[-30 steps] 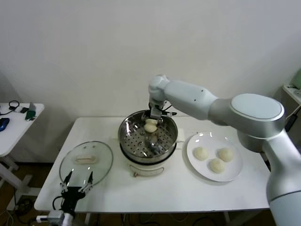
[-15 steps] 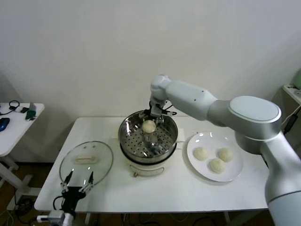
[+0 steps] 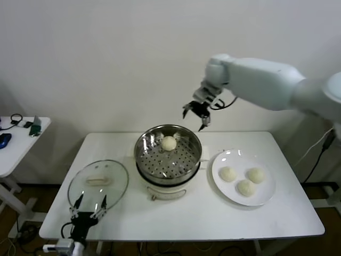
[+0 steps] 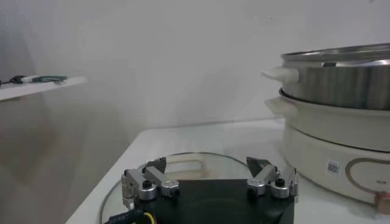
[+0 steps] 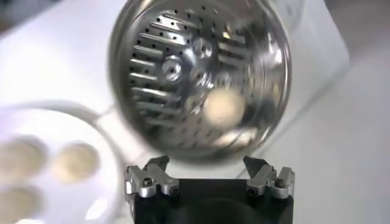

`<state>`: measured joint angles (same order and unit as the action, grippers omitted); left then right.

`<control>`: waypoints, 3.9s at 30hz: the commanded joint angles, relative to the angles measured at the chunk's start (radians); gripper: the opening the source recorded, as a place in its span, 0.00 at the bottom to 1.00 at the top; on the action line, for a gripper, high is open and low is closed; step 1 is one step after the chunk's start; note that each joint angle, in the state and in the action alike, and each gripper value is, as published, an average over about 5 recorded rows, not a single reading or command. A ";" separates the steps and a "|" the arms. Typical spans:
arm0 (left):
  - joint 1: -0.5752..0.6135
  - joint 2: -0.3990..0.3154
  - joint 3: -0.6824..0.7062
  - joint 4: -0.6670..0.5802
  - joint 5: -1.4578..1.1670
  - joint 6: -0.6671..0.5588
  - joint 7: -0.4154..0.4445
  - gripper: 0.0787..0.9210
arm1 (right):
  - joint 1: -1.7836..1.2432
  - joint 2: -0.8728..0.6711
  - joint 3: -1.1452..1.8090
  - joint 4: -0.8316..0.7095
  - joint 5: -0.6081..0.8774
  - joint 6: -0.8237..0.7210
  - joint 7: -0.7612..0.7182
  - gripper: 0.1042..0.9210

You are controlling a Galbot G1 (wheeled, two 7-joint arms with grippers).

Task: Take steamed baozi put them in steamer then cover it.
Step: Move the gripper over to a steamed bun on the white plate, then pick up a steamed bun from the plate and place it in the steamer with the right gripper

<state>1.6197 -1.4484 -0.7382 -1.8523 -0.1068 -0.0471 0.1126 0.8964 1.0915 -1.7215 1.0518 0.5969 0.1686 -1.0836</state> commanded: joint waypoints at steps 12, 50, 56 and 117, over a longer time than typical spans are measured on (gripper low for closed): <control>-0.005 0.004 -0.004 0.002 -0.007 -0.005 -0.002 0.88 | -0.124 -0.325 -0.115 0.309 0.060 -0.467 0.193 0.88; -0.002 0.002 -0.007 0.025 -0.006 -0.025 -0.006 0.88 | -0.554 -0.137 0.198 -0.040 -0.157 -0.471 0.268 0.88; -0.005 0.005 -0.006 0.025 -0.006 -0.023 -0.006 0.88 | -0.564 -0.127 0.216 -0.058 -0.151 -0.460 0.249 0.85; 0.003 -0.009 -0.014 -0.036 -0.006 -0.016 -0.007 0.88 | -0.254 0.383 0.132 0.050 0.071 -0.513 0.265 0.65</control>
<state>1.6205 -1.4551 -0.7543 -1.8848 -0.1142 -0.0618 0.1055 0.7740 1.4000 -1.5954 1.1672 0.7562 -0.3285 -0.8734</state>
